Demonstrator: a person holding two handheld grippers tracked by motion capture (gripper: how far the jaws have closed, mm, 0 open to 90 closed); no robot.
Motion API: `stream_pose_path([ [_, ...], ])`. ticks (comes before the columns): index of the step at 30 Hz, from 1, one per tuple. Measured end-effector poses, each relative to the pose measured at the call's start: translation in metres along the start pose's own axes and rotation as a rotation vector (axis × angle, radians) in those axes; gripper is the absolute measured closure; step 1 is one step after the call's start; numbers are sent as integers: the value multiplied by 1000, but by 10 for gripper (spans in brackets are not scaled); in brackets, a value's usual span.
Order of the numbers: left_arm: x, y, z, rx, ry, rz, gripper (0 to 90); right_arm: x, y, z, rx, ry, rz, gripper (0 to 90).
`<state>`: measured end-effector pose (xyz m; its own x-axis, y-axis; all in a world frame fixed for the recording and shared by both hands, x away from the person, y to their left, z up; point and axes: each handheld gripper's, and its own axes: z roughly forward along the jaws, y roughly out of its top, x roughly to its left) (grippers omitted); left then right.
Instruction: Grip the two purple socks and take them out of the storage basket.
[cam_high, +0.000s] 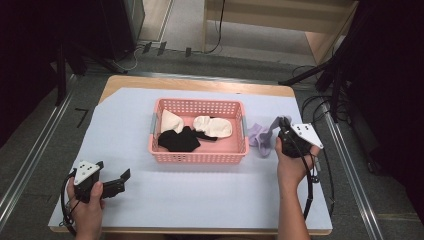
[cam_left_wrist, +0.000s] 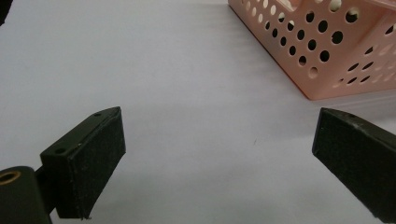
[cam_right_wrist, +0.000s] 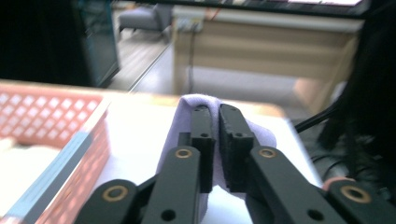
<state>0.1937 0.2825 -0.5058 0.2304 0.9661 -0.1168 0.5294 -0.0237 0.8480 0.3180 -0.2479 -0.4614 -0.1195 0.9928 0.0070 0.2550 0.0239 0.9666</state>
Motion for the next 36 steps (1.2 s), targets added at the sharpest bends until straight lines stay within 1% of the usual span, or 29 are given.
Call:
stream_pose_path([
  [3,0,0,0,0,-1,-2,34,2,-6,4,34,53,33,740],
  [4,0,0,0,0,-1,-2,34,2,-6,4,34,53,33,740],
  [5,0,0,0,0,-1,-2,34,3,-8,4,39,69,61,712],
  [6,0,0,0,1,-1,-2,34,3,-8,3,41,73,70,704],
  [7,0,0,0,0,-1,-2,34,3,-9,2,43,72,77,700],
  [10,0,0,0,0,-1,-3,34,2,-10,0,44,74,77,692],
  [15,0,0,0,-3,0,-5,35,-1,-15,-9,47,80,96,653],
  [17,0,0,0,-2,0,-3,35,-3,-17,-12,48,82,92,609],
  [18,0,0,0,-1,1,-3,34,-3,-18,-14,54,81,100,586],
  [19,0,0,0,0,1,-2,34,-5,-20,-16,58,81,99,564],
  [20,0,0,0,0,1,-2,34,-5,-20,-16,58,81,99,564],
  [21,0,0,0,1,2,-1,35,-7,-23,-21,63,82,106,484],
  [23,0,0,0,1,2,0,35,-9,-25,-25,70,78,101,412],
  [24,0,0,0,1,2,-1,35,-11,-27,-27,69,84,99,394],
  [25,0,0,0,2,2,-1,34,-12,-28,-30,80,91,115,383],
  [26,0,0,0,1,2,-1,34,-13,-29,-33,110,103,134,362],
  [27,0,0,0,2,2,-1,34,-14,-30,-37,118,116,146,337],
  [30,0,0,0,1,3,-1,34,-19,-34,-46,106,134,151,277],
  [31,0,0,0,1,3,0,34,-21,-36,-48,101,142,155,262],
  [33,0,0,0,2,3,2,34,-24,-40,-53,104,119,138,258],
  [34,0,0,0,0,3,1,34,-26,-42,-55,111,120,133,260],
  [36,0,0,0,2,2,4,35,-30,-45,-60,122,122,145,260],
])
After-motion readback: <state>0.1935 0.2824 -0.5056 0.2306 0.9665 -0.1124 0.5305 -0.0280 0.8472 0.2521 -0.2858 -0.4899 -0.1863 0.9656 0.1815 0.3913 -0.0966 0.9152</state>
